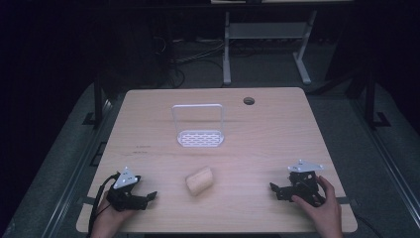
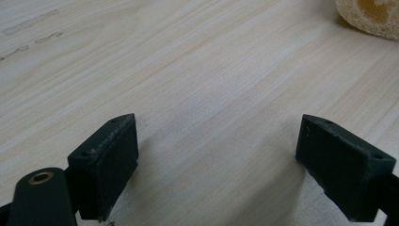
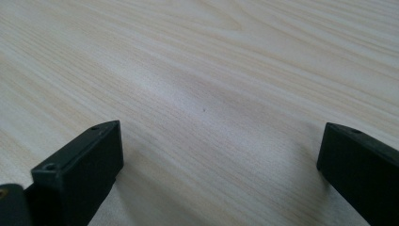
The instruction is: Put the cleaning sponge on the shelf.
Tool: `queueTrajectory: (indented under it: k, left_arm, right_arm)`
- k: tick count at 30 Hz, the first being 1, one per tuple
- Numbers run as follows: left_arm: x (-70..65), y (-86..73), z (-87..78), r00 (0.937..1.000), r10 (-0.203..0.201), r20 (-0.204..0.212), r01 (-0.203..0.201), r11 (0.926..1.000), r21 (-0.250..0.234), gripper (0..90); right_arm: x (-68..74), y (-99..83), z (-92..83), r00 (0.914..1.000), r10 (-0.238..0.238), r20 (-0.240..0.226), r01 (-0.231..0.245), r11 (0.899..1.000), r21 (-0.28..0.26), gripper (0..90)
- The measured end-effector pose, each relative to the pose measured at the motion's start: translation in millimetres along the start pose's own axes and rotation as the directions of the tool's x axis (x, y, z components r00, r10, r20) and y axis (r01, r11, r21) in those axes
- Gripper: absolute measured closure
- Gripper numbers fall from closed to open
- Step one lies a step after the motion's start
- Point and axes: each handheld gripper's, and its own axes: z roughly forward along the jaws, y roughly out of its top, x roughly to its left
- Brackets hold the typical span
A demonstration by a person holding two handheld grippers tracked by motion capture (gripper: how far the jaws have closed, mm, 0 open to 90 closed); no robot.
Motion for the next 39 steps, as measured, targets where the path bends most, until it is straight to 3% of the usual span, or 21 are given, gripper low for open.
queueTrajectory:
  k: [21,39]
  left_arm:
    - [1.3,5.1,-1.0,0.9997,-0.003,0.024,0.003,1.0000,-0.007,13.3]
    - [-5.1,31.0,-6.6,0.9963,0.038,0.077,-0.036,0.9992,-0.019,13.7]
  right_arm:
    - [0.3,-0.5,-0.4,1.0000,0.004,0.002,-0.004,1.000,-0.002,0.7]
    - [0.5,-1.2,-1.1,1.0000,0.005,0.003,-0.005,1.000,-0.001,0.7]
